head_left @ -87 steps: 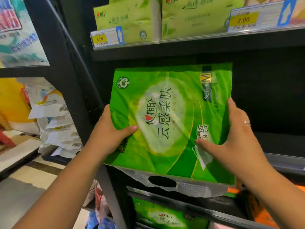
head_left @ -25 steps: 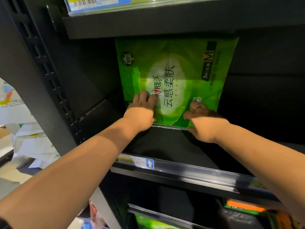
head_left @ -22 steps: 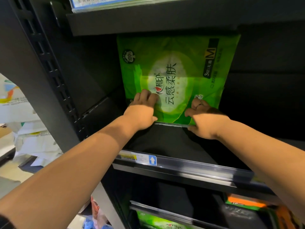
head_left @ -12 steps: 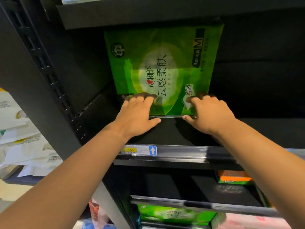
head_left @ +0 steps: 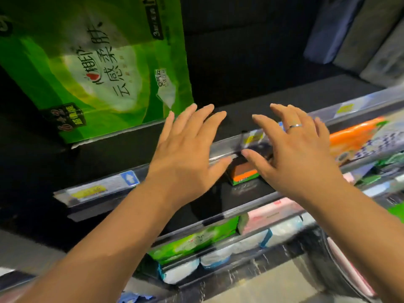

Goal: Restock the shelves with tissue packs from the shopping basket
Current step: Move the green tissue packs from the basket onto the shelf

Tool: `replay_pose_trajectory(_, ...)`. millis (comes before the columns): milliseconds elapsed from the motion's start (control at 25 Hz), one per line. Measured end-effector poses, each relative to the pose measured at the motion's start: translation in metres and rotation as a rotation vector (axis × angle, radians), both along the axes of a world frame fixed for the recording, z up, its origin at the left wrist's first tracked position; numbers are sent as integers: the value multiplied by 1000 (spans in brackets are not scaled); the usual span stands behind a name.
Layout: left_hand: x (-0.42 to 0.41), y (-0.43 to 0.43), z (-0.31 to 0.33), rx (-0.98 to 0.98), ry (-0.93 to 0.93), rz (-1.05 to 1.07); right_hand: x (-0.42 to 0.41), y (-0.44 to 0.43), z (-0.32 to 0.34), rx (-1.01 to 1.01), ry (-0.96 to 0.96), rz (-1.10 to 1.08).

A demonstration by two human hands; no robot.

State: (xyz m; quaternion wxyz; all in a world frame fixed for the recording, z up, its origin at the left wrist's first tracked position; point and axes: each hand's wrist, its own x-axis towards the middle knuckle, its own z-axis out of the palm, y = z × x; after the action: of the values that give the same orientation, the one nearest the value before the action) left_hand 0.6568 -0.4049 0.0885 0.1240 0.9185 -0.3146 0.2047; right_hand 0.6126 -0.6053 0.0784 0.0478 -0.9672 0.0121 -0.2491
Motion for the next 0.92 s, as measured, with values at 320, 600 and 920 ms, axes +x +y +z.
replay_pose_trajectory(320, -68, -140, -56, -28, 9, -239, -106, -129, -57, 15, 69, -256)
replay_pose_trajectory(600, -124, -298, -118, -21, 123, -367, -196, -274, -106, 26, 181, -482)
replay_pose_trajectory(920, -147, -433, -169, 41, 219, -559, -261, -372, -163, 148, 249, -695)
